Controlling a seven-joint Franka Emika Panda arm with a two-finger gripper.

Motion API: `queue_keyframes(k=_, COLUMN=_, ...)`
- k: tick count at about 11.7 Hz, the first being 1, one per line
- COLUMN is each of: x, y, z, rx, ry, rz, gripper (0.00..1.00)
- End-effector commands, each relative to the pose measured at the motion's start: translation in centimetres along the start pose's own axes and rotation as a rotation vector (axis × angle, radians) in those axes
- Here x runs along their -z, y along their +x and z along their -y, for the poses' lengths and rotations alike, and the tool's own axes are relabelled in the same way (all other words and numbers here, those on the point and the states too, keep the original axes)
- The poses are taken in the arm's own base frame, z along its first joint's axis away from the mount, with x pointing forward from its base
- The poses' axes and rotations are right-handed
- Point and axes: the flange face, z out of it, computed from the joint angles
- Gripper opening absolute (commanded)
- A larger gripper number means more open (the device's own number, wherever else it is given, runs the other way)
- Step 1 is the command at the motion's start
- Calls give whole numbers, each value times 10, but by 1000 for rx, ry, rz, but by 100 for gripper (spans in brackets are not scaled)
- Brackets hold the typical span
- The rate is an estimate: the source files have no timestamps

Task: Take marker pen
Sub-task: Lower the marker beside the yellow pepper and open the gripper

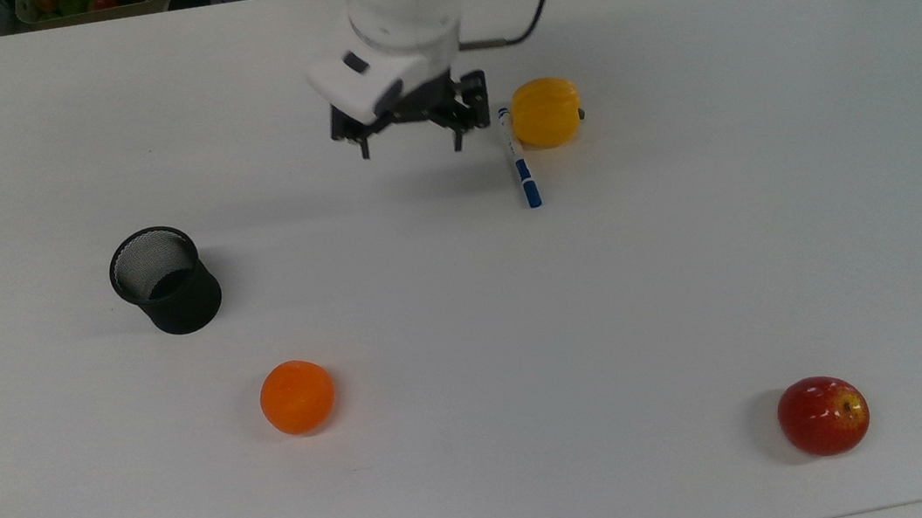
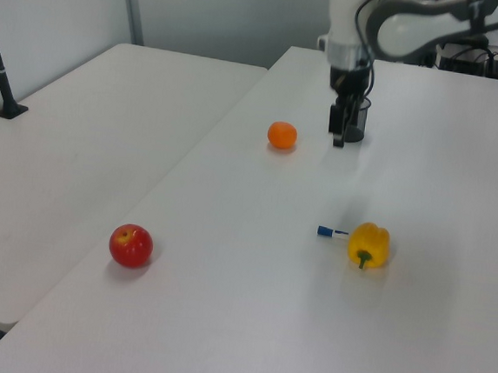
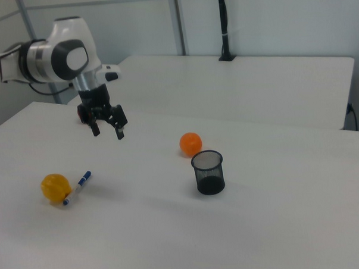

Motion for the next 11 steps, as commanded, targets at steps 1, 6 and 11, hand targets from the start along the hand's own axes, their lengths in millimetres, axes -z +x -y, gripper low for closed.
queue_keyframes(k=1, x=56, y=-33, z=-45, rx=-27, ry=-7, rz=-10, gripper=100)
queue_keyframes(k=6, x=105, y=-71, z=-95, rx=59, ry=-3, rz=11, gripper=100)
queue_keyframes(k=11, x=110, y=-74, z=-100, rx=39, ry=0, rz=16, gripper=100)
